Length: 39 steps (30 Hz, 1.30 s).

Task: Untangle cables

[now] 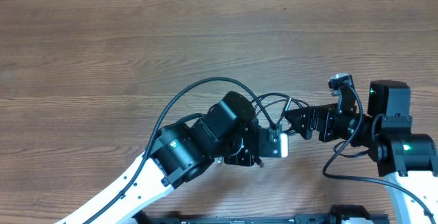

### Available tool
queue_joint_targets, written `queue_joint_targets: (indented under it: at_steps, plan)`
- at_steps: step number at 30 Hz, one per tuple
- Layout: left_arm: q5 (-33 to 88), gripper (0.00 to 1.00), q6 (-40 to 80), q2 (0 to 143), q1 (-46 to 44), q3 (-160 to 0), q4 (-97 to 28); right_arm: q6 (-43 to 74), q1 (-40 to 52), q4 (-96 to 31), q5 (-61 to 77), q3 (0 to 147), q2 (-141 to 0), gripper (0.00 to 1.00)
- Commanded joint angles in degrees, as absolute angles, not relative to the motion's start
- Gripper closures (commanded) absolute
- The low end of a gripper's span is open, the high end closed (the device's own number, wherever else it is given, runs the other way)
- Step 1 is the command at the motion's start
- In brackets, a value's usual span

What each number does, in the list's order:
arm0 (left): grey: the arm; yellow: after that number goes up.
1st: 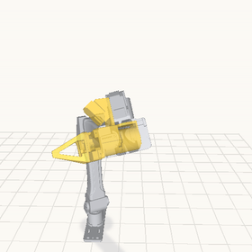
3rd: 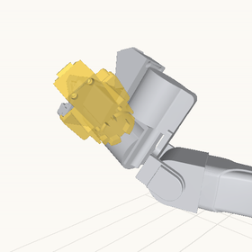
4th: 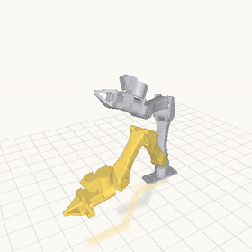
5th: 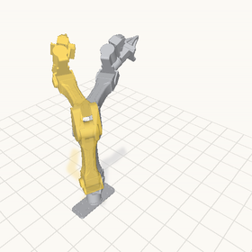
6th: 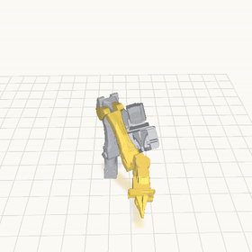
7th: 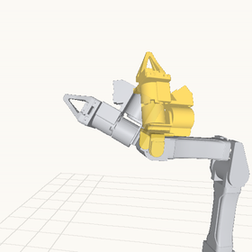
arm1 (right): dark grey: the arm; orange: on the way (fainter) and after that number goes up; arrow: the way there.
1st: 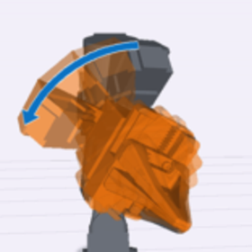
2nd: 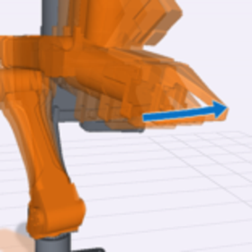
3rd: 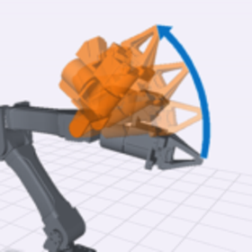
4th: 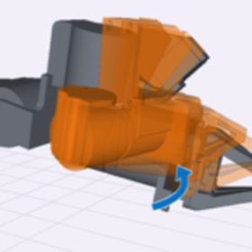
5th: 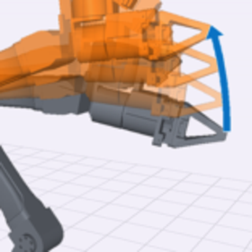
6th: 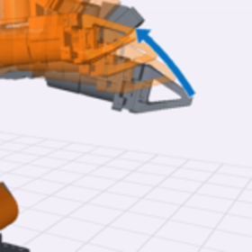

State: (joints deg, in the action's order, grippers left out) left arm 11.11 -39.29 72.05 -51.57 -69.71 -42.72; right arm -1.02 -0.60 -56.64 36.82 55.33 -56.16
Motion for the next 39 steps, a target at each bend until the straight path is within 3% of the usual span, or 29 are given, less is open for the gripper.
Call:
queue_joint_targets:
  at_steps: [1, 5, 13, 22, 32, 37, 38, 39]
  plan:
    - [6.37, 0.96, -35.57, 67.16, -50.63, -70.26, -38.81, -1.37, -0.38, -57.47, 35.57, 55.55, -56.12, 0.05]
    - [-5.34, 0.96, -30.35, 64.47, -50.63, -70.26, -35.92, -1.34, -0.38, -57.45, 35.57, 55.55, -56.12, 0.05]
    - [-11.77, 0.96, -23.44, 63.05, -50.63, -70.26, -28.16, -1.34, -0.38, -57.67, 35.62, 55.55, -56.12, 0.05]
    - [-10.92, 0.96, -22.44, 63.11, -50.63, -70.24, -27.88, -1.34, -0.38, -57.58, 36.12, 55.57, -56.12, 0.05]
    - [-4.08, 0.96, -20.27, 63.31, -50.63, -70.24, -30.72, -1.28, -0.38, -49.63, 48.14, 56.77, -55.61, 0.07]
    - [1.63, 0.7, -19.42, 64.6, -50.63, -70.24, -30.7, -0.03, -0.38, -48.05, 48.1, 56.75, -55.61, 0.07]
    - [1.5, 0.68, -18.61, 65.1, -50.61, -70.24, -30.65, -0.03, -0.38, -48.07, 48.1, 56.75, -55.64, 0.07]
    - [1.52, 0.81, -18.59, 65.32, -50.59, -70.24, -30.61, -0.03, -0.38, -48.14, 48.1, 56.75, -55.64, 0.07]
